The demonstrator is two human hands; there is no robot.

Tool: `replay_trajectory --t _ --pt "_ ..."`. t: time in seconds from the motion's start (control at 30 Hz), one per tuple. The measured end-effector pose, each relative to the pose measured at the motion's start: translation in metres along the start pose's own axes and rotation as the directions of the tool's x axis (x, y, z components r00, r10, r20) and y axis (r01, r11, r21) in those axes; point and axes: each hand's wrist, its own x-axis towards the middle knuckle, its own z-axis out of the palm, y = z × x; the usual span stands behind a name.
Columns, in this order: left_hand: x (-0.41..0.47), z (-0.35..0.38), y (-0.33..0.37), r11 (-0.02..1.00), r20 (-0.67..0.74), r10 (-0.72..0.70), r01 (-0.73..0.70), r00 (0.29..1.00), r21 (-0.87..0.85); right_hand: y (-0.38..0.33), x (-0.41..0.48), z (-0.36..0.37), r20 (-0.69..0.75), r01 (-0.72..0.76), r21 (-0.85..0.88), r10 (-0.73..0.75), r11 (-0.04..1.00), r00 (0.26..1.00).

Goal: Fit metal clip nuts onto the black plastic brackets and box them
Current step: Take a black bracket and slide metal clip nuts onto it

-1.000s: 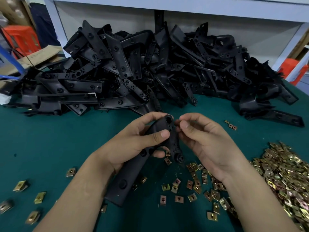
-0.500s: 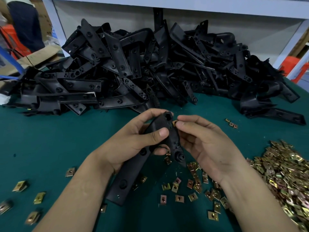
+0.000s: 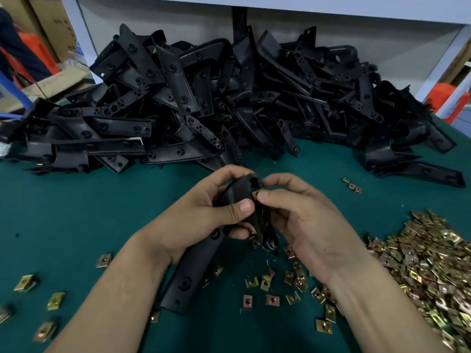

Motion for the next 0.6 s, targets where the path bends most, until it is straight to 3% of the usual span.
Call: replay_trajectory --t 0.1,0.17,0.23,0.3,0.4,0.6 --pt "0.001 0.0 0.001 1.0 -0.031 0.025 -0.024 0.999 0.007 -0.001 0.001 0.0 0.041 0.01 -0.056 -0.008 0.998 0.999" --pt "0.002 0.002 0.001 0.999 -0.062 0.042 -0.042 0.997 0.01 -0.004 0.002 -0.007 -0.004 0.051 -0.229 -0.054 0.972 0.999" --pt "0.003 0.005 -0.002 0.999 -0.079 0.035 -0.034 0.996 0.02 -0.013 0.006 -0.027 -0.213 0.09 -0.557 -0.247 0.826 0.945" --pt "0.004 0.004 -0.003 1.0 -0.094 0.028 -0.027 0.995 0.009 -0.023 0.006 -0.058 -0.362 -0.087 -0.82 -0.396 0.565 0.844" --pt "0.005 0.002 -0.002 0.999 -0.114 0.022 -0.027 0.993 -0.039 -0.03 0.003 -0.09 -0.448 -0.368 -0.867 -0.205 0.336 0.87" --pt "0.006 0.002 -0.003 0.997 -0.116 0.002 -0.011 0.993 -0.071 -0.026 0.009 -0.099 -0.46 -0.383 -0.854 -0.165 0.352 0.872"
